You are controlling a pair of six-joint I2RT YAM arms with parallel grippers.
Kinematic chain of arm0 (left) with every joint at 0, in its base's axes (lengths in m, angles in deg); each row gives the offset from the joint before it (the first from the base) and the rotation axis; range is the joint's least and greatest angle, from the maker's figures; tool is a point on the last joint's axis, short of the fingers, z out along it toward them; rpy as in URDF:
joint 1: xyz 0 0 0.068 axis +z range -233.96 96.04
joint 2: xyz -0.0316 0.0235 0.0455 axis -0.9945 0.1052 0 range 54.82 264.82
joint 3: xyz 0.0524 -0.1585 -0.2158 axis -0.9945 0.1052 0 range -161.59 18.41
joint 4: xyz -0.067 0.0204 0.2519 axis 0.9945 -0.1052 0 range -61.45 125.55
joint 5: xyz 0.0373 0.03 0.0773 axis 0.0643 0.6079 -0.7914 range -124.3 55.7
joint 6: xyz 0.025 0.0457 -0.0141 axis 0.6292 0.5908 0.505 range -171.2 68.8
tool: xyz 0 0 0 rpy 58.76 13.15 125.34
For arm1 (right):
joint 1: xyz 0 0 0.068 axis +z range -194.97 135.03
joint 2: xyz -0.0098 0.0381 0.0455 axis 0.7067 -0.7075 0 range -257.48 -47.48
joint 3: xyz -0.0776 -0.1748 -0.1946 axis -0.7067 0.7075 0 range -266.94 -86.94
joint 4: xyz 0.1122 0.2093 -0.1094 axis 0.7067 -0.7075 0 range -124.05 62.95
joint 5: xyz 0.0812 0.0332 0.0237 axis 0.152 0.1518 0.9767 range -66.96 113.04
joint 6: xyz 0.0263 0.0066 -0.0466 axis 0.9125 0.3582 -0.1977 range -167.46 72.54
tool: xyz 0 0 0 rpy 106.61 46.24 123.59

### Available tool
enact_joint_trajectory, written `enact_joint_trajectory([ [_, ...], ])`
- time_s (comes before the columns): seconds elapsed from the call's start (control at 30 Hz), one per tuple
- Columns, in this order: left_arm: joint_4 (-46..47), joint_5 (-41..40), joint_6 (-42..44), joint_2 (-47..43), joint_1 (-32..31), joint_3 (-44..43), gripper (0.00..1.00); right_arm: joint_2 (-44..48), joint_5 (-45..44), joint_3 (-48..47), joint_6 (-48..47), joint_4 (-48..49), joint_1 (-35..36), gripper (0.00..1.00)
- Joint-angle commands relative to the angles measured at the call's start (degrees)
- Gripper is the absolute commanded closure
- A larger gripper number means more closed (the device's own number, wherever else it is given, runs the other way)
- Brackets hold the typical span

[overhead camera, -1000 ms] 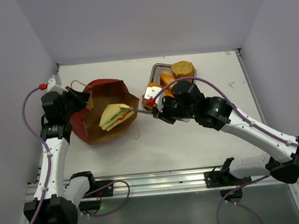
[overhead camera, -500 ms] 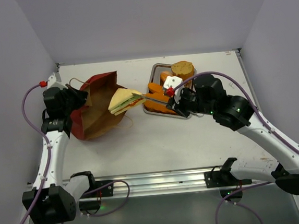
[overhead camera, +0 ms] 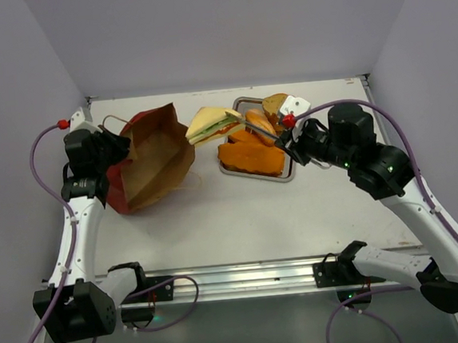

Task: Take the fake bread out of the paper bag

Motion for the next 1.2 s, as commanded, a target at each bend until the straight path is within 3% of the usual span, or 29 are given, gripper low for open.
enact_joint_trajectory([
  [0.0, -2.9, -2.2, 2.9, -0.3, -0.1, -2.1, 1.00, 1.3, -0.1, -2.5, 0.0, 2.3, -1.5, 1.00],
  [0.67, -6.7, -1.0, 7.6, -6.9, 0.0, -2.9, 1.00, -3.6, -2.0, 2.8, -3.6, 7.5, -7.8, 1.00],
  [1.17, -6.4, 2.5, 6.9, -10.3, 0.0, -0.8, 1.00, -13.3, -8.4, 8.6, -8.5, 20.1, -8.6, 1.00],
])
